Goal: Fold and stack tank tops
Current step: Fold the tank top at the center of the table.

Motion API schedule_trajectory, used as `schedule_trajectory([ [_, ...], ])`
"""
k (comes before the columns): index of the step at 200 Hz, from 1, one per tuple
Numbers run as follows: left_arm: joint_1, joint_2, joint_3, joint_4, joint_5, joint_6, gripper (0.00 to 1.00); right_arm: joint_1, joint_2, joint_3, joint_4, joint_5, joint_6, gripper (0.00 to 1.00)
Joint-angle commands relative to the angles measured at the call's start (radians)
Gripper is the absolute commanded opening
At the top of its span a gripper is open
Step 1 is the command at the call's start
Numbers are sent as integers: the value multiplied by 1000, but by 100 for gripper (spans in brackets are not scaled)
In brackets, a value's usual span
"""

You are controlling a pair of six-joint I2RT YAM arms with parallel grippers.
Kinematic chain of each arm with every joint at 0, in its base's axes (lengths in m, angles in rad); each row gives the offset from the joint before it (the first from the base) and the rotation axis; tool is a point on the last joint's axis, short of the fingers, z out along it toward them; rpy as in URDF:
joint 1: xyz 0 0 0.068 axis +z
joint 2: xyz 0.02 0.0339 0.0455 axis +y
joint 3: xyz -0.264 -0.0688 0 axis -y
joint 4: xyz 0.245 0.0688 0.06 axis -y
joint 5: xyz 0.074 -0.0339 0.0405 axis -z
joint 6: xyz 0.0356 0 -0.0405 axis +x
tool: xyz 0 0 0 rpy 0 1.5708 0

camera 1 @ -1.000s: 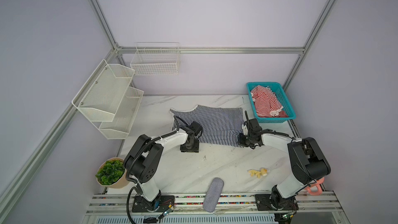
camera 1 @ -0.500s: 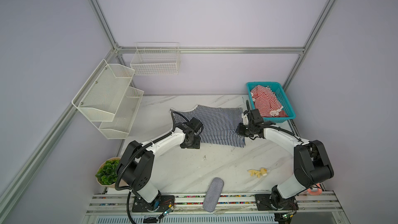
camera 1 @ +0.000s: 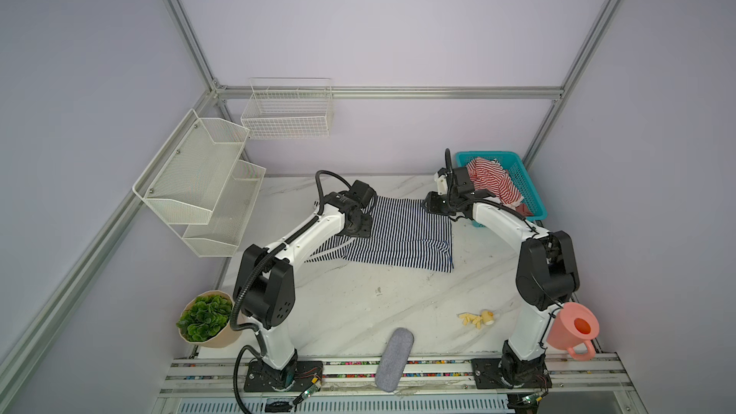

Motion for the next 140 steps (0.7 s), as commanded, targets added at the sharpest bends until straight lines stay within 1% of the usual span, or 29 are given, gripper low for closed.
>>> schedule_trajectory([
  [1,65,54,169,-22,20,71,66,-8,92,106,-50,-2,-30,40],
  [25,124,154,292,-23,34,106,68,-29,199,228,-69,-2,-32,42],
  [43,166,239,396,-27,54,123,72,-51,280,307,-78,-3,-27,43],
  [79,237,416,586,-28,134,123,74,-91,413,440,-99,0,-2,43],
  [111,265,555,744,20,279,115,75,-118,468,479,-100,33,26,43],
  [140,267,621,782,154,361,68,74,-126,488,492,-88,65,44,44],
])
